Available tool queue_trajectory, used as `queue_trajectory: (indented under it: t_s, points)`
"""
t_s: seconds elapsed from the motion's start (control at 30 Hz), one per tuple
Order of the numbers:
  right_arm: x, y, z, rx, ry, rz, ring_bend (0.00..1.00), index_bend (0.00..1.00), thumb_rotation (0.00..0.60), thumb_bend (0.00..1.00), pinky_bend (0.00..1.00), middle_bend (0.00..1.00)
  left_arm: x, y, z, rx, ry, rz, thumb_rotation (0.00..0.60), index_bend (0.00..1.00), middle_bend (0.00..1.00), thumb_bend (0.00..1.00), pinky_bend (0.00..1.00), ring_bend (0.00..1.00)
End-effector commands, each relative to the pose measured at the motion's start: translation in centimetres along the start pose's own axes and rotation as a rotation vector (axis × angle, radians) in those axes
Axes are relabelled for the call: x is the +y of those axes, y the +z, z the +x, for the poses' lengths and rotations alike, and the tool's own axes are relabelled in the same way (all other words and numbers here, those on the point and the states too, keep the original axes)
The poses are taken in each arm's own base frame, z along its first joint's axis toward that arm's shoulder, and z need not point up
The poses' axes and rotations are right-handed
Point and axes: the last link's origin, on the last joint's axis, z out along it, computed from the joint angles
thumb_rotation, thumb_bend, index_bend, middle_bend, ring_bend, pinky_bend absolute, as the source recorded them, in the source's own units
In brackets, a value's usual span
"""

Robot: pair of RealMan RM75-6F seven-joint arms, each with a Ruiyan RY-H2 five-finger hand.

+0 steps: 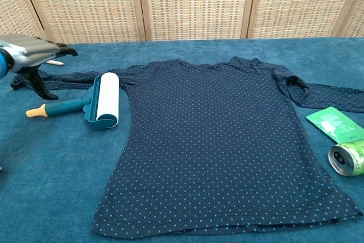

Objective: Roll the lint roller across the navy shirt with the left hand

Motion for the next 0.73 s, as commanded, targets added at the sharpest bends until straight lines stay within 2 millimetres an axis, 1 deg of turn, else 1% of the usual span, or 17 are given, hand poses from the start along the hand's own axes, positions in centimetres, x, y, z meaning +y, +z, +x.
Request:
queue_trajectory:
  t_s: [0.03, 0.07, 0.1, 0.17, 0.33, 0.37, 0.6, 0.73]
  points:
    - [0.1, 0.0, 0.2, 0.009, -0.002, -0.007, 0.00, 0.00, 0.600, 0.02, 0.00, 0.00, -3.0, -5.6, -1.6, 0.188, -0.155, -0.018, 0.600, 0.00, 0.00, 0.22, 0.00, 0.00]
    - [0.2, 0.0, 0.2, 0.012, -0.003, -0.009, 0.00, 0.00, 0.600, 0.02, 0.00, 0.00, -3.4, -6.4, -1.9, 0.214, -0.176, -0.019, 0.600, 0.00, 0.00, 0.22, 0.00, 0.00]
    - [0.2, 0.1, 0.3, 0.016, -0.003, -0.013, 0.00, 0.00, 0.600, 0.02, 0.00, 0.00, -4.1, -7.7, -2.4, 0.247, -0.198, -0.015, 0.600, 0.00, 0.00, 0.22, 0.00, 0.00]
    - [0.3, 0.1, 0.4, 0.021, -0.005, -0.018, 0.00, 0.00, 0.600, 0.02, 0.00, 0.00, -5.0, -9.2, -3.1, 0.281, -0.228, 0.001, 0.600, 0.00, 0.00, 0.22, 0.00, 0.00]
    - [0.5, 0.1, 0.7, 0.034, -0.007, -0.030, 0.00, 0.00, 0.600, 0.02, 0.00, 0.00, -6.1, -12.0, -5.2, 0.293, -0.283, 0.013, 0.600, 0.00, 0.00, 0.22, 0.00, 0.00]
    - [0.6, 0.1, 0.9, 0.043, -0.007, -0.033, 0.00, 0.00, 0.600, 0.02, 0.00, 0.00, -6.6, -12.9, -6.0, 0.288, -0.298, 0.031, 0.600, 0.00, 0.00, 0.22, 0.00, 0.00]
    - [0.6, 0.0, 1.2, 0.056, -0.008, -0.027, 0.00, 0.00, 0.600, 0.02, 0.00, 0.00, -8.1, -16.5, -8.5, 0.285, -0.327, 0.087, 0.600, 0.00, 0.00, 0.22, 0.00, 0.00]
    - [0.5, 0.0, 1.1, 0.050, -0.011, -0.022, 0.00, 0.00, 0.600, 0.02, 0.00, 0.00, -8.6, -17.0, -9.0, 0.288, -0.324, 0.087, 0.600, 0.00, 0.00, 0.22, 0.00, 0.00]
